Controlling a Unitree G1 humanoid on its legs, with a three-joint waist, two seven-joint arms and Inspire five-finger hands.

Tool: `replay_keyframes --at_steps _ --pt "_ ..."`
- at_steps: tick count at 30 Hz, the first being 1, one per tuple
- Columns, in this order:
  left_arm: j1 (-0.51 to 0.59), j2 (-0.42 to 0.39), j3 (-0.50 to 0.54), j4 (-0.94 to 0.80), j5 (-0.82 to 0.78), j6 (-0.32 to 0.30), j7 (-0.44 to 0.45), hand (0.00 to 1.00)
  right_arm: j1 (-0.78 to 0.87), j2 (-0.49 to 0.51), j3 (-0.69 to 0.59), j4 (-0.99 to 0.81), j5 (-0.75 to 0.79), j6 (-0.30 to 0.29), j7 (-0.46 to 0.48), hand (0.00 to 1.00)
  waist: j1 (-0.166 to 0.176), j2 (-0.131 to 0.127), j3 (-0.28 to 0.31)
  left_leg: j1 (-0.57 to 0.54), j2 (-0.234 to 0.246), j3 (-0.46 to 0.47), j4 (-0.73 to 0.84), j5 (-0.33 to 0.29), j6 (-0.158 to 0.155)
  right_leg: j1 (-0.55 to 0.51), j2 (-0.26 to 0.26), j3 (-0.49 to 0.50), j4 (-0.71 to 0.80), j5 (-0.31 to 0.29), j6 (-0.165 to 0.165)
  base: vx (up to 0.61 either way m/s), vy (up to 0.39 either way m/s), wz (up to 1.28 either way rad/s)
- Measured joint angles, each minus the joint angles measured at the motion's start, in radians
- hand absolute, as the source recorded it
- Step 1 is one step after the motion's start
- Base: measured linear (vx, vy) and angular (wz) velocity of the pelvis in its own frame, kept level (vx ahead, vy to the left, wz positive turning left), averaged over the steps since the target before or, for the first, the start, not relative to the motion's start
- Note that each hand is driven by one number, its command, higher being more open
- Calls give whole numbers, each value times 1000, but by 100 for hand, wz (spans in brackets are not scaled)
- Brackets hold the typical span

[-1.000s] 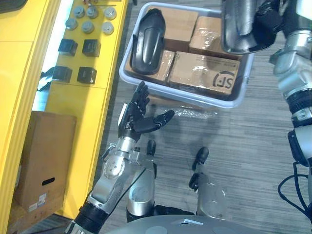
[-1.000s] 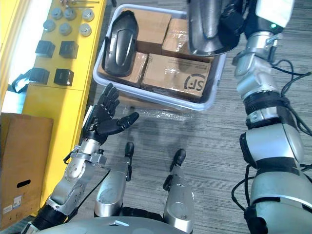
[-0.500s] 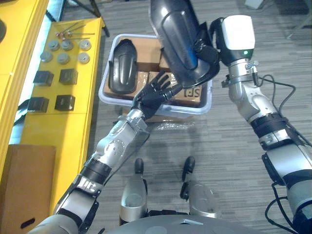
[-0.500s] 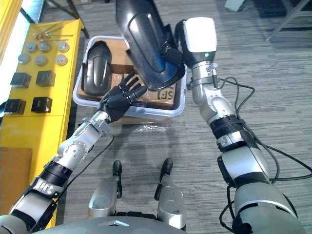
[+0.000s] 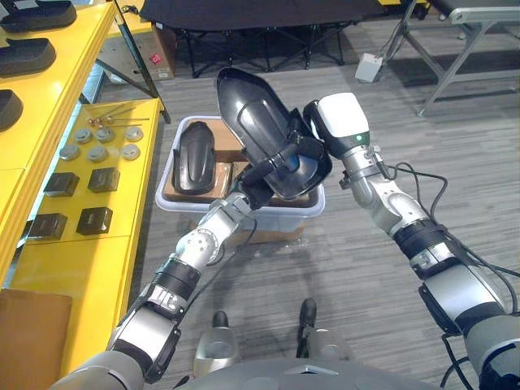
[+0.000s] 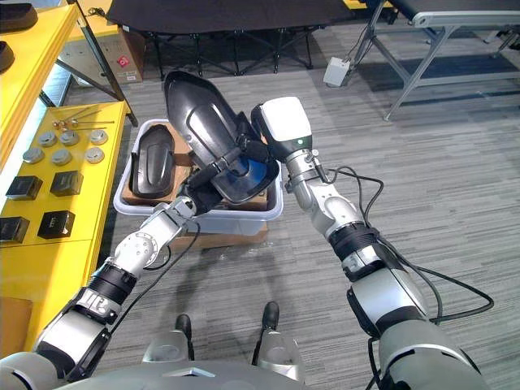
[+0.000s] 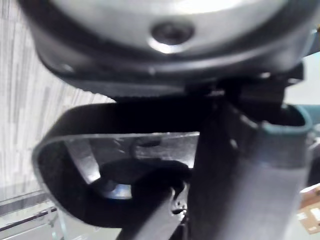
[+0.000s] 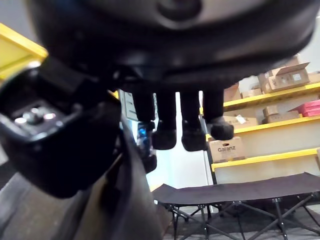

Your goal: Walk over and take three plastic housings, then place them on the shelf

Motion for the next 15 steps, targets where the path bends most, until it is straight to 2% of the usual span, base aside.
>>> replay_keyframes --at_steps 2,5,11,15 --pt "2 -6 0 2 3 -27 37 0 26 17 -3 0 0 1 0 0 1 -8 -20 13 0 1 -17 8 -1 5 1 -2 0 -1 -2 0 0 0" --pt "2 -10 0 3 10 -35 85 0 42 25 -3 0 1 3 0 0 2 -17 -31 19 0 1 -20 9 -1 10 1 -3 0 -2 -2 0 0 0" --pt "5 -31 0 31 11 -41 127 0 63 44 -3 0 3 14 0 0 1 -29 -38 36 0 5 -36 13 -2 17 1 -2 0 -2 -2 0 0 0" --pt "5 -55 -2 67 59 -66 168 0 98 63 -4 -28 22 14 -9 0 1 -37 -51 37 0 5 -37 13 -2 17 2 0 0 0 -5 3 1 -1"
